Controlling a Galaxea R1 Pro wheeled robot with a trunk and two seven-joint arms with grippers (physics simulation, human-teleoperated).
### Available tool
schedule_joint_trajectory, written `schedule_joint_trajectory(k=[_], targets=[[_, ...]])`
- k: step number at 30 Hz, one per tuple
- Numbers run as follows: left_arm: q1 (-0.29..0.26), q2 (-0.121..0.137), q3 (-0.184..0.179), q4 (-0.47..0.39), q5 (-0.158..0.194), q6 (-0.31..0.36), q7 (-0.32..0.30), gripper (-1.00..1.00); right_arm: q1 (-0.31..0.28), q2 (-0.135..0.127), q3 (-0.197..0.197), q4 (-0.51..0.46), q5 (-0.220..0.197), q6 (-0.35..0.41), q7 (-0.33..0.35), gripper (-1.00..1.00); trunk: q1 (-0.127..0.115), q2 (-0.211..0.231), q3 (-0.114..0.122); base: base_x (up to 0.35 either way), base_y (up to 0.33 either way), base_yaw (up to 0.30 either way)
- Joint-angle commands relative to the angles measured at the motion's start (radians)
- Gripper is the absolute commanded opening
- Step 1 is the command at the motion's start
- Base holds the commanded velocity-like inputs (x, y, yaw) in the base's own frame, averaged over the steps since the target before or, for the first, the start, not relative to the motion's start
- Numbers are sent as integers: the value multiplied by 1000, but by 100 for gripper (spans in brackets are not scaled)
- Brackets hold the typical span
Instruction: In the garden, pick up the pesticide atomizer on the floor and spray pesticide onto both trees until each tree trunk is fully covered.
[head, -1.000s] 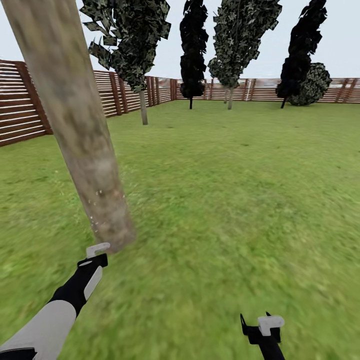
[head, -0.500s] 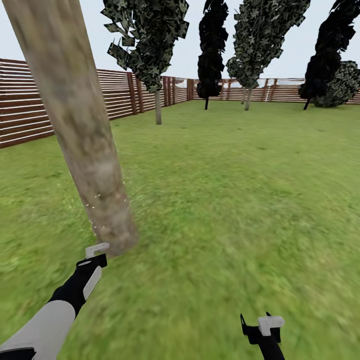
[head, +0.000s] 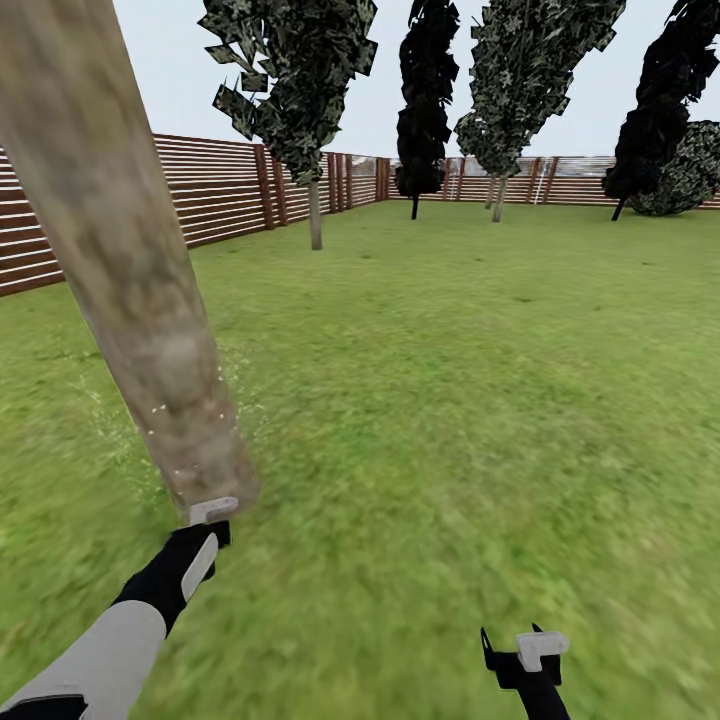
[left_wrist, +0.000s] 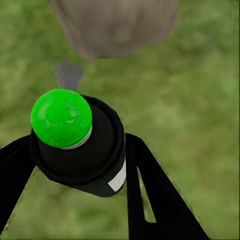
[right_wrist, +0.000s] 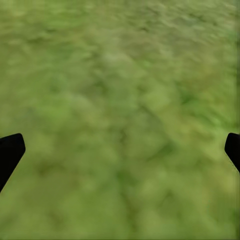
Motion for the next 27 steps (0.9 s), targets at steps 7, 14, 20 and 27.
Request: schedule_joint_trajectory(k=[7, 14, 20, 27], targets=[[1, 79, 4, 0, 7, 7, 1, -100, 0, 0, 0, 0, 0, 0, 0, 100, 0, 0, 0, 2, -2, 1], [1, 27, 5, -10, 11, 4, 9, -100, 0, 1, 0, 0, 0, 0, 0, 100, 0, 0, 0, 77, -175, 230], [1, 42, 12, -3, 6, 4, 10, -100, 0, 0, 0, 0, 1, 0, 1, 100, 0, 0, 0, 4, -270, 52], [1, 37, 11, -6, 9, 4, 12, -100, 0, 1, 0, 0, 0, 0, 0, 100, 0, 0, 0, 146, -241, 40]])
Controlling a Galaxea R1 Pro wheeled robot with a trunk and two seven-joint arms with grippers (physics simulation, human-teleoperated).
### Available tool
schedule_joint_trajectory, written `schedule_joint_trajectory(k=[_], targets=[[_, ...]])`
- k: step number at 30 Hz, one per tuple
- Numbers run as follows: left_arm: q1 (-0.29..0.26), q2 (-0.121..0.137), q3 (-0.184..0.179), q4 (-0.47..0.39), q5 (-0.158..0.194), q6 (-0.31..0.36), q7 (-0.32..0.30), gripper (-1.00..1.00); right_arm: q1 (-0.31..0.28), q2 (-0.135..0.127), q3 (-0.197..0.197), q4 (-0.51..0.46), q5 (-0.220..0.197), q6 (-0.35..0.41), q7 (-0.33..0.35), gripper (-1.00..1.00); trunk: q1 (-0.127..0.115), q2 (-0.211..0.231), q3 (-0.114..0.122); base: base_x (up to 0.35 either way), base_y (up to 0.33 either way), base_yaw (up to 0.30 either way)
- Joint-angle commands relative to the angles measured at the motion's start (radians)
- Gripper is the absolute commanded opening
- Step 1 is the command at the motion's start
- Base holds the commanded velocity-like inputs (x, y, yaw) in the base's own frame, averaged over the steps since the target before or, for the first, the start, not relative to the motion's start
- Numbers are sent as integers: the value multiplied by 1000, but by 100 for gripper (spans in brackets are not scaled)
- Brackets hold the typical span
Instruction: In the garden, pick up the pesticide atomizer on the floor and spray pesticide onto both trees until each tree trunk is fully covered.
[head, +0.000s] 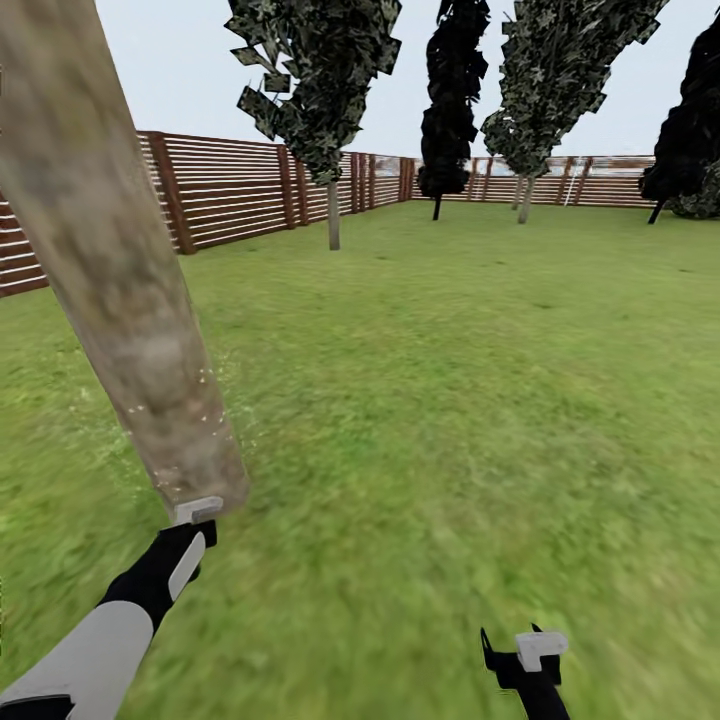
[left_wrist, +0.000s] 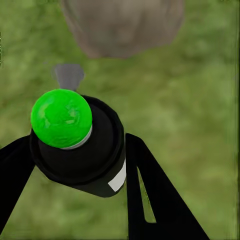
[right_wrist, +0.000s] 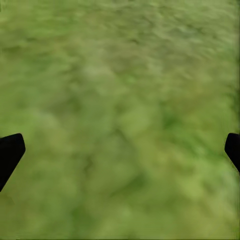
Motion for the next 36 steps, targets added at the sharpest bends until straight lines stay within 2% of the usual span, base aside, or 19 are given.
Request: schedule_joint_trajectory(k=[1, 15, 19, 20, 21, 22, 23, 25, 26, 27, 28, 29, 31, 32, 33, 36], targets=[[0, 0, 1, -1, 0, 0, 0, -100, 0, 0, 0, 0, 0, 0, 0, 100, 0, 0, 0, 68, -258, 233], [-1, 0, -6, -9, -2, -1, 1, -100, 0, 1, 0, 0, 1, 0, 0, 100, 0, 0, 0, -67, -268, 276], [-17, -3, -7, -12, -5, 2, 1, -100, 0, 1, 0, 0, 1, 0, 0, 100, 0, 0, 0, -132, -199, 204], [-20, -17, -8, -39, -7, 3, 1, -100, 0, 0, 0, 0, 1, 0, 0, 100, 0, 0, 0, -23, -32, 29], [-21, -32, -9, -88, -10, 23, 1, -100, 0, 0, 0, 0, 1, 0, 0, 100, 0, 0, 0, -8, -10, 10], [-24, -45, -10, -164, -9, 119, 2, -100, 0, 0, 0, 0, 1, 0, 0, 100, 0, 0, 0, -2, -2, 2], [-29, -43, -9, -208, -11, 153, 2, -100, 0, 0, 0, 0, 1, 0, 0, 100, 0, 0, 0, 0, 0, 0], [-32, -29, -7, -236, -12, 172, -2, -100, 0, 1, 0, 0, 1, 0, 0, 100, 0, 0, 0, 0, 0, 0], [-32, -7, -5, -241, -11, 176, -5, -100, 0, 0, 0, 0, 1, 0, 0, 100, 0, 0, 0, 0, 0, 0], [-31, 45, -3, -245, -2, 178, -8, -100, 0, 0, 0, 0, 1, 0, 0, 100, 0, 0, 0, 0, 0, 0], [-32, 65, -2, -248, 1, 179, -9, -100, 0, 0, 0, 0, 1, 0, 0, 100, 0, 0, 0, 0, 0, 0], [-32, 69, -5, -263, 1, 180, -9, -100, 0, 0, 0, 0, 1, 0, 0, 100, 0, 0, 0, 0, 0, 0], [-33, 53, -9, -323, -3, 220, -9, -100, 0, 0, 0, 0, 1, 0, 0, 100, 0, 0, 0, 0, 0, 0], [-33, 13, -18, -377, -5, 257, -8, -100, 0, 0, 0, 0, 1, 0, 0, 100, 0, 0, 0, 0, 0, 0], [-34, -7, -34, -410, -6, 273, -7, -100, 0, 0, 0, 0, 1, 0, 0, 100, 0, 0, 0, 0, 0, 0], [-29, -10, -71, -449, -7, 299, -6, -100, 0, -1, 0, 0, 1, 0, 0, 100, 0, 0, 0, 0, 0, 0]])
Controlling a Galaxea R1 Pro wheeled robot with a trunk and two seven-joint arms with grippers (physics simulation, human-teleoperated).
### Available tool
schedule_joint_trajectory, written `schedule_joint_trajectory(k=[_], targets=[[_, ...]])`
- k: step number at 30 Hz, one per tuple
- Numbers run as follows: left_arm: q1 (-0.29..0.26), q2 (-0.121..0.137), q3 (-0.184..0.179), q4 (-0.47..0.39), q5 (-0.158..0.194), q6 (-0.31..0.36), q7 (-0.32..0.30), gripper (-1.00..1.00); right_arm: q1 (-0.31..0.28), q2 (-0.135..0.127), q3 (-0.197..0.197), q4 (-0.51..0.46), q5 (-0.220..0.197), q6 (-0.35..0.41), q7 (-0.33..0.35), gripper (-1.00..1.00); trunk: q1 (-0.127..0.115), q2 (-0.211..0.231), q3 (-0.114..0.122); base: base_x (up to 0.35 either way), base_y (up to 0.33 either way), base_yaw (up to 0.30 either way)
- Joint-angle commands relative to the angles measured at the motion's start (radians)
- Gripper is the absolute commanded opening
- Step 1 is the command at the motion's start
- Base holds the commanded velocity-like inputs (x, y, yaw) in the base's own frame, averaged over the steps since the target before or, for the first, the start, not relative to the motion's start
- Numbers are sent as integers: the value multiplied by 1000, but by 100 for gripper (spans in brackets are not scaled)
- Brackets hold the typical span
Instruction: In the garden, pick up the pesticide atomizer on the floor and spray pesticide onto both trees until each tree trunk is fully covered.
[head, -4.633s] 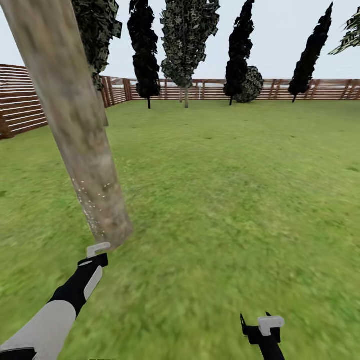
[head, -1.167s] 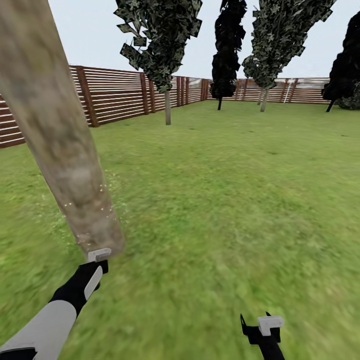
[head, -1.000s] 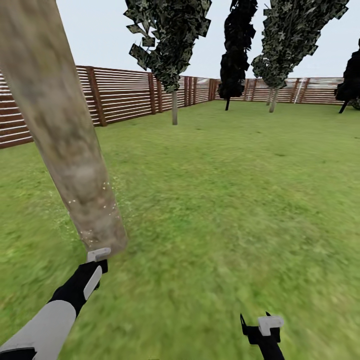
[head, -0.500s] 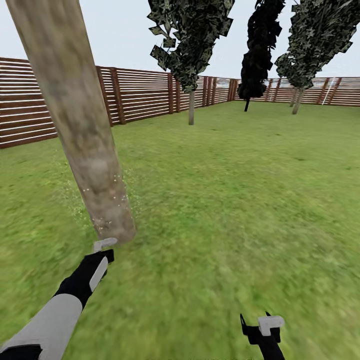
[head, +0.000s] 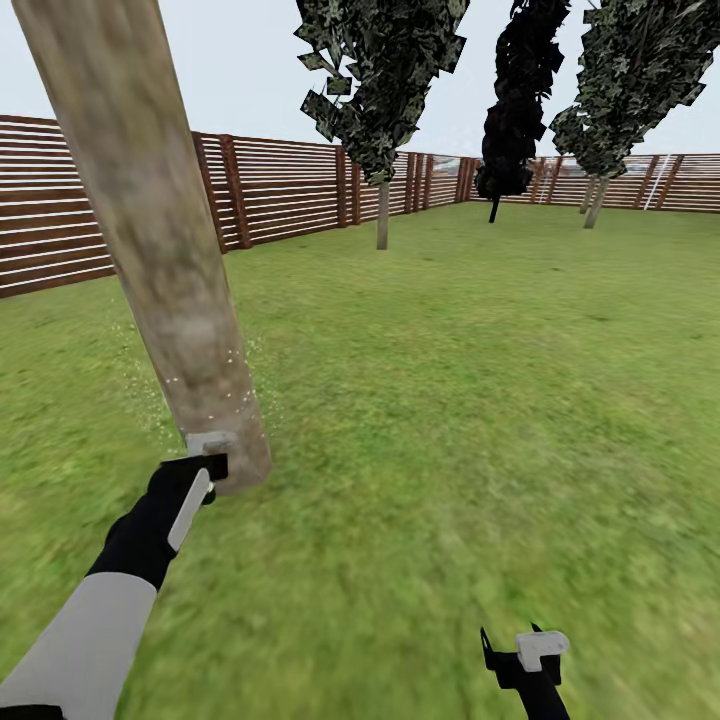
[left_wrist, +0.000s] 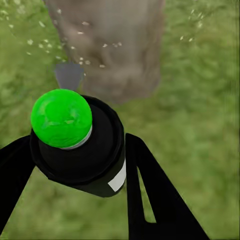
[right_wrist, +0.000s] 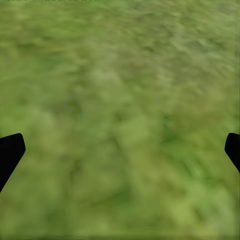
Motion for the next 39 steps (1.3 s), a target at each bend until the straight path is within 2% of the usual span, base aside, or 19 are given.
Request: schedule_joint_trajectory(k=[1, 3, 6, 13, 15, 17, 23, 39], targets=[[2, 10, 2, -8, -1, 3, 0, -100, 0, 0, 0, 0, 0, 0, 0, 100, 0, 0, 0, 111, 0, 0], [5, 32, 21, -9, -4, 4, 1, -100, 0, 0, 0, 0, 0, 0, 0, 100, 0, 0, 0, 240, 38, 0], [8, 82, 55, -10, 3, 5, -1, -100, 0, 0, 0, 0, 0, 0, 0, 100, 0, 0, 0, 306, 89, 0], [7, 74, 49, -11, 1, 4, 2, -100, 0, 1, 0, 0, 0, 0, 0, 100, 0, 0, 0, 137, 40, 158], [6, 87, 57, -11, 0, 5, 1, -100, 0, 1, 0, 0, 0, 0, 0, 100, 0, 0, 0, 2, 1, 275], [6, 120, 60, -10, 4, 5, 0, -100, 0, 1, 0, 0, 0, 0, 0, 100, 0, 0, 0, 0, 0, 277], [8, 102, 50, -11, 2, 5, 1, -100, 0, 0, 0, 0, 0, 0, 0, 100, 0, 0, 0, 0, -33, 98], [9, 104, 53, -3, -5, 2, 6, -100, 0, 1, 0, 0, 0, 0, 0, 100, 0, 0, 0, 0, -266, 0]])
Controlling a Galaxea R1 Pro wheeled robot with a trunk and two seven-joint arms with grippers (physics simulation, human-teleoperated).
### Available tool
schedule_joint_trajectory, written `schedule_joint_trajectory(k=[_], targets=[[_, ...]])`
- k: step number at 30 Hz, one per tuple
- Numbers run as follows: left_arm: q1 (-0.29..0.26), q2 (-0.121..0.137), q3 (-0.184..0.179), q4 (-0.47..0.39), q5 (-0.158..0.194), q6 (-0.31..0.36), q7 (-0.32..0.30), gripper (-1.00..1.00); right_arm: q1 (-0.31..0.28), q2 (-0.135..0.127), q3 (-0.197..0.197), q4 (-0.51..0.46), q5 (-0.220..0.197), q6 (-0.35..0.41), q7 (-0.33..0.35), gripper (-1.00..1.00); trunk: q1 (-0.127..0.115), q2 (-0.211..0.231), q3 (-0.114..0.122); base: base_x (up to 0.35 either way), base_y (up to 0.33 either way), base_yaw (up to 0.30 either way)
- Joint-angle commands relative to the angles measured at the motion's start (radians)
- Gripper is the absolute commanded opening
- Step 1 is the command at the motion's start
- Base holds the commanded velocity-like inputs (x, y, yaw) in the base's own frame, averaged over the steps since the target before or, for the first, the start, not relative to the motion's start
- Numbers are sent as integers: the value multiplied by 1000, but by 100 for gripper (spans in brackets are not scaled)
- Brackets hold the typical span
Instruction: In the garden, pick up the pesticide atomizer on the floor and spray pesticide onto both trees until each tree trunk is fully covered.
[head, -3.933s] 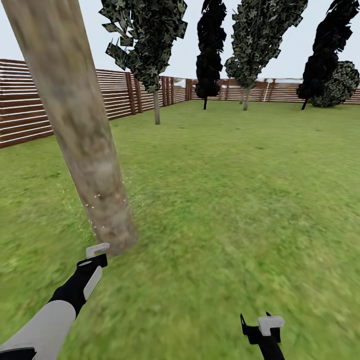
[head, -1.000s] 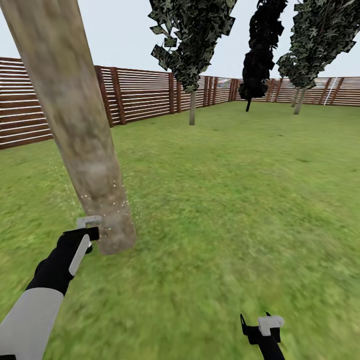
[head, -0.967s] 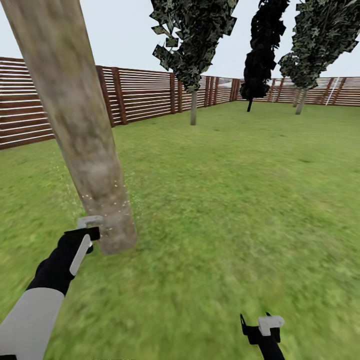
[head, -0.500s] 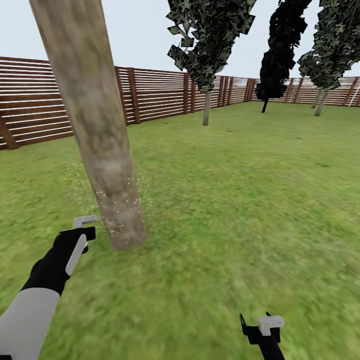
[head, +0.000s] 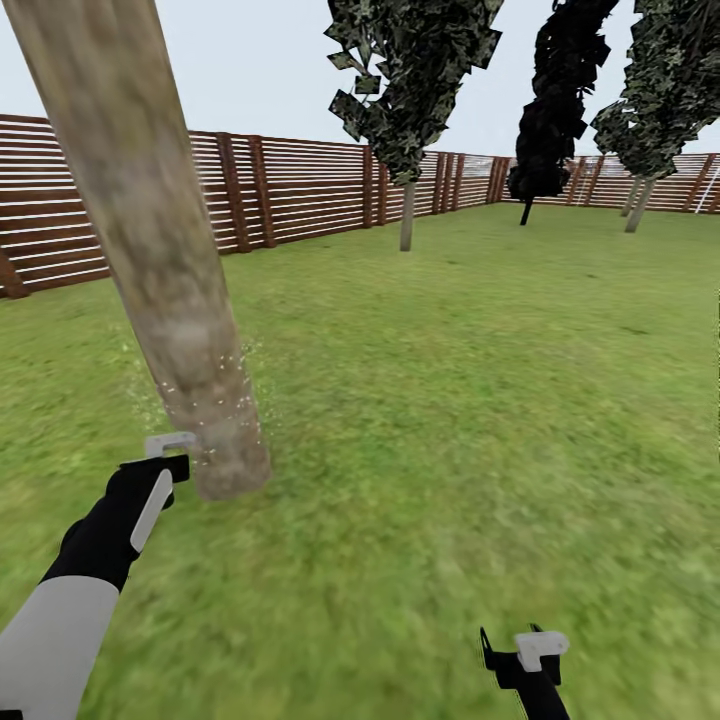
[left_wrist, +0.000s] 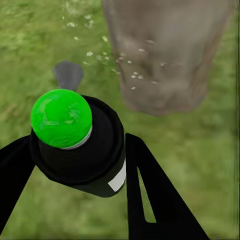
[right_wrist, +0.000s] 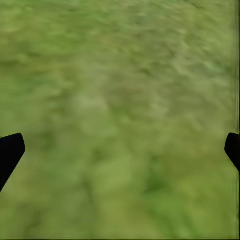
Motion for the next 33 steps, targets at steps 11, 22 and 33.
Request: schedule_joint_trajectory(k=[11, 22, 33], targets=[[-1, 0, 0, 10, 2, -2, 3, -100, 0, 0, 0, 0, 0, 0, 0, 100, 0, 0, 0, 60, -265, 149], [19, 2, 4, 61, 10, -16, 5, -100, 0, -1, 0, 0, 0, 0, 0, 100, 0, 0, 0, 26, -268, 6], [24, -37, -3, 142, 9, -101, -65, -100, 0, -1, 0, 0, 0, 0, 0, 100, 0, 0, 0, 29, -273, 209]])
